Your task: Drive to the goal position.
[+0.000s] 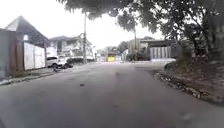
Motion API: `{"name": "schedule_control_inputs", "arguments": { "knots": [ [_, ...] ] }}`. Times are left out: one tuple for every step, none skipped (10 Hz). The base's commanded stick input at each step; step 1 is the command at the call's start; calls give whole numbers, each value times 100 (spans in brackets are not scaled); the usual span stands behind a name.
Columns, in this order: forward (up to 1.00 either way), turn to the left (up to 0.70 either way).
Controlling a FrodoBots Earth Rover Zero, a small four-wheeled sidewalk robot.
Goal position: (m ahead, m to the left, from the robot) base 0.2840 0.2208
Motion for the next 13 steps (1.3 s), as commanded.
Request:
{"name": "schedule_control_inputs", "arguments": {
  "knots": [
    [100, 6],
    [100, 6],
    [100, 6],
    [100, 6],
    [100, 6],
    [100, 6],
    [100, 6],
    [100, -2],
    [100, -11],
    [100, -20],
    [100, -29],
    [100, -34],
    [100, -30]
  ]
}}
